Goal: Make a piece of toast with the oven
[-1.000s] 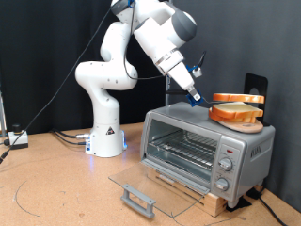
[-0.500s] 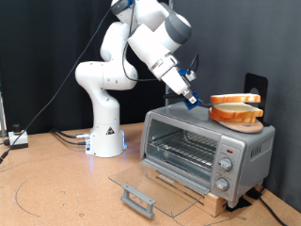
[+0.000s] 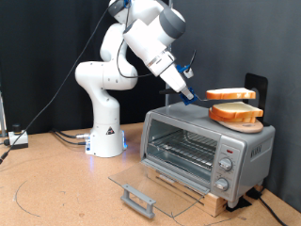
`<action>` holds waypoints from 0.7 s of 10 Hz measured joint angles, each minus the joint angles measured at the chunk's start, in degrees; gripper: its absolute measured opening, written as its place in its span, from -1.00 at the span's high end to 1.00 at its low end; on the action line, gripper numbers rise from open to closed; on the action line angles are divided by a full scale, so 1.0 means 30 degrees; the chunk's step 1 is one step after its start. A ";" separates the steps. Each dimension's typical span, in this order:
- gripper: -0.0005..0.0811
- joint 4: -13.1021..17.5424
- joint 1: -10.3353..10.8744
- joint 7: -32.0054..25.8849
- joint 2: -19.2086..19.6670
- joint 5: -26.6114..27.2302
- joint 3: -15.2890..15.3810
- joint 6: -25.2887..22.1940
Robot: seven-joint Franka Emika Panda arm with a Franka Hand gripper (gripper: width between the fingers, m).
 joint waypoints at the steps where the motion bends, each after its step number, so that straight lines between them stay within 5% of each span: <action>1: -0.16 -0.0013 -0.0091 -0.0270 -0.0052 -0.0157 -0.0226 0.0010; 7: -0.16 -0.0211 -0.2224 -0.1013 0.0094 -0.4656 -0.3929 -0.1408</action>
